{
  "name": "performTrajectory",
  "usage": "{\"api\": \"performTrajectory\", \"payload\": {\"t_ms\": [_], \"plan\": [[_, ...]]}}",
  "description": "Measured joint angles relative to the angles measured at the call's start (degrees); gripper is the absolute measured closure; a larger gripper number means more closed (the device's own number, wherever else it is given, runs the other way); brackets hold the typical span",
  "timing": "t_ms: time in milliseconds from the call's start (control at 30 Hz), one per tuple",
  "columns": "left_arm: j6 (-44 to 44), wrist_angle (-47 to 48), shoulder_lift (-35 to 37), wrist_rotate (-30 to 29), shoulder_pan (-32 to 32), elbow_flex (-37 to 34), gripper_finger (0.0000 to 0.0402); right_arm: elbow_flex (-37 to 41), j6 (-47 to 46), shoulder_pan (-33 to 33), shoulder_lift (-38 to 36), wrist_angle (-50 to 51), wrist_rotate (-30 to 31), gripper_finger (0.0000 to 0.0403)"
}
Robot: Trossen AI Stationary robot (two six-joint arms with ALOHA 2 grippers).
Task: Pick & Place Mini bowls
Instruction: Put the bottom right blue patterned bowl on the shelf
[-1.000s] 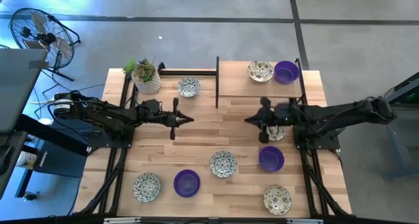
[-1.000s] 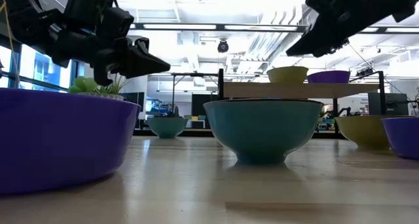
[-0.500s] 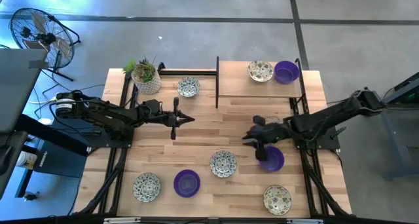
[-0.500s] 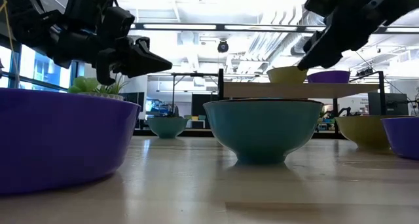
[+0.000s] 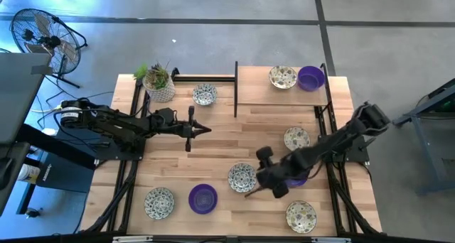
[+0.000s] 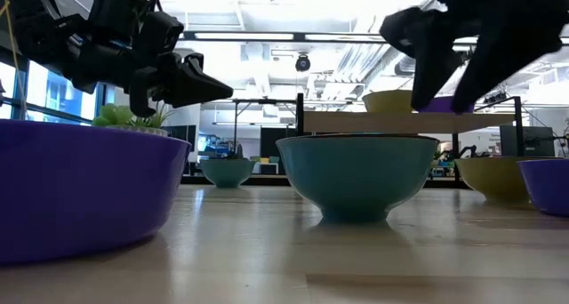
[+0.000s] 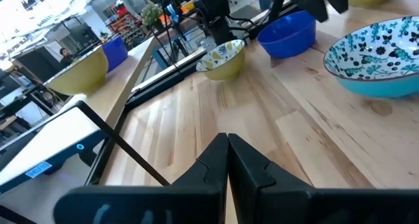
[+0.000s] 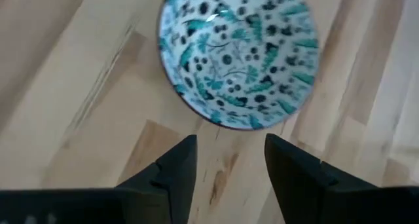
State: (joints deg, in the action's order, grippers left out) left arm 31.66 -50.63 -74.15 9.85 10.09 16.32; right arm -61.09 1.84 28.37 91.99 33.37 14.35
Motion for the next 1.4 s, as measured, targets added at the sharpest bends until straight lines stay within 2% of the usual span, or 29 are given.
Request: {"api": "performTrajectory", "payload": {"t_ms": [167, 400, 500, 667, 833, 967, 1133, 1400], "plan": [[-0.3, 0.1, 0.0, 0.1, 0.0, 0.0, 0.0399, -2.8, 7.2, 2.9, 3.8, 1.0, 4.9, 0.0244], [-0.5, 0.2, 0.0, 0.1, 0.0, 0.0, 0.0399, -3.0, 14.6, 4.3, 6.8, 0.5, 4.7, 0.0257], [-0.5, 0.3, 0.0, 0.1, 0.0, 0.0, 0.0399, -3.0, 17.5, 4.3, 7.6, -1.1, 6.4, 0.0258], [-0.5, 0.3, 0.0, 0.1, 0.0, 0.0, 0.0399, -3.0, 22.4, 4.2, 9.3, -3.2, 4.1, 0.0259], [-0.5, 0.2, 0.0, 0.2, 0.0, 0.0, 0.0399, -2.9, 25.6, 3.3, 10.7, -5.2, 4.7, 0.0268], [-0.5, 0.3, 0.0, 0.2, 0.0, 0.0, 0.0399, -2.9, 25.5, 1.7, 11.0, -6.2, 4.3, 0.0289], [-0.5, 0.5, 0.0, 0.2, 0.0, 0.0, 0.0399, -2.9, 25.5, 0.5, 11.2, -7.0, 0.0, 0.0333], [-0.5, 1.2, 0.0, 0.2, 0.0, 0.0, 0.0399, -2.9, 26.9, -0.2, 11.9, -8.5, 0.0, 0.0394]]}}
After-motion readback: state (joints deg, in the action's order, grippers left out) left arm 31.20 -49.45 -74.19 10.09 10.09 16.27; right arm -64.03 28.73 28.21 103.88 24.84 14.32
